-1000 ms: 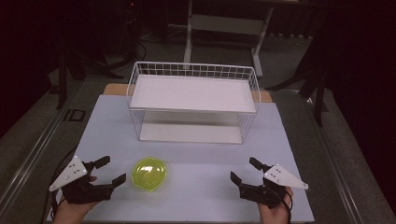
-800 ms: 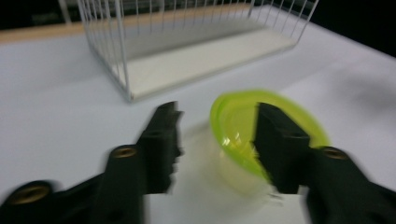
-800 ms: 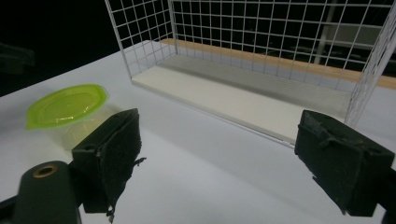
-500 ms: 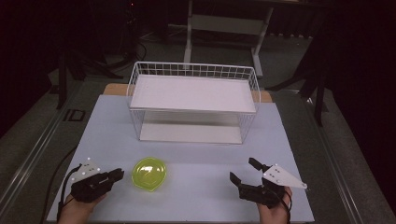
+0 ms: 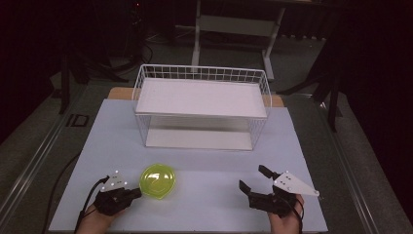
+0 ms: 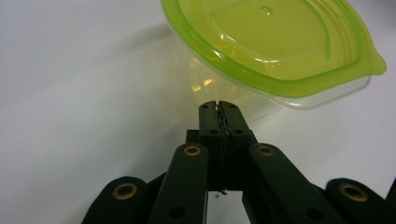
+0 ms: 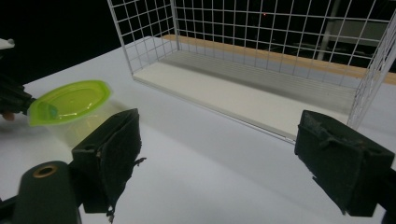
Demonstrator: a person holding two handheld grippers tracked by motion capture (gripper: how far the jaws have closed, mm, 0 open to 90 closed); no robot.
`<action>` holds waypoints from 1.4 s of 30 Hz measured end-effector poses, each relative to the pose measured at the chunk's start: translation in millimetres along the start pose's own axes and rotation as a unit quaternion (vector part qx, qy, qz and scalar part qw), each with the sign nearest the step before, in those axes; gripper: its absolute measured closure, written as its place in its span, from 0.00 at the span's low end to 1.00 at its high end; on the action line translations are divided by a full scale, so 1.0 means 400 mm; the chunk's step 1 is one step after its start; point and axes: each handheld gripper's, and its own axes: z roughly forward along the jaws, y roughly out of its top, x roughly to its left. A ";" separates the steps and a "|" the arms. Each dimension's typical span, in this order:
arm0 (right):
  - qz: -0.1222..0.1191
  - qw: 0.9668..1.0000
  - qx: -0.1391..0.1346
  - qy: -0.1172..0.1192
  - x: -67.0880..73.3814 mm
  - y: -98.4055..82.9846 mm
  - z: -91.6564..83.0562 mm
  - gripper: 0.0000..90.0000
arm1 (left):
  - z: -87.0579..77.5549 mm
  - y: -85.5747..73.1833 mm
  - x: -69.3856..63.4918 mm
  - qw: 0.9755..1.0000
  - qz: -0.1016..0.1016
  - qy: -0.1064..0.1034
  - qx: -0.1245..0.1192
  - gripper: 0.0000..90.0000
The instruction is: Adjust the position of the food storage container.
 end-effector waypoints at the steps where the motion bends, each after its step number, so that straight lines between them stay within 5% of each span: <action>1: -0.001 1.000 0.001 0.001 0.000 0.000 0.000 0.16 | 0.004 0.004 -0.002 1.000 0.001 -0.004 0.000 1.00; 15: -0.001 1.000 0.002 0.001 -0.002 -0.001 -0.004 0.16 | 0.120 0.087 -0.101 0.998 0.048 -0.045 0.010 1.00; 19: 0.001 1.000 0.002 0.001 -0.003 -0.002 -0.005 0.16 | 0.137 0.095 -0.111 0.998 0.047 -0.050 0.014 1.00; 25: -0.001 1.000 0.003 0.003 -0.004 -0.002 -0.005 0.16 | 0.130 0.094 -0.079 0.999 0.039 -0.029 0.023 1.00; 28: -0.001 1.000 0.003 0.003 -0.004 -0.002 -0.004 0.16 | 0.137 0.110 -0.034 1.000 0.024 -0.004 0.016 1.00; 31: -0.003 1.000 0.003 0.003 -0.003 -0.001 -0.005 0.16 | 0.153 0.123 -0.016 0.999 0.033 0.007 0.014 1.00; 37: 0.003 1.000 0.004 0.002 -0.009 -0.004 -0.005 0.16 | 0.182 0.151 0.004 0.999 0.042 0.006 0.014 1.00; 42: 0.001 1.000 0.003 0.003 -0.006 -0.003 -0.007 0.16 | 0.181 0.153 -0.021 0.999 0.051 -0.006 0.016 1.00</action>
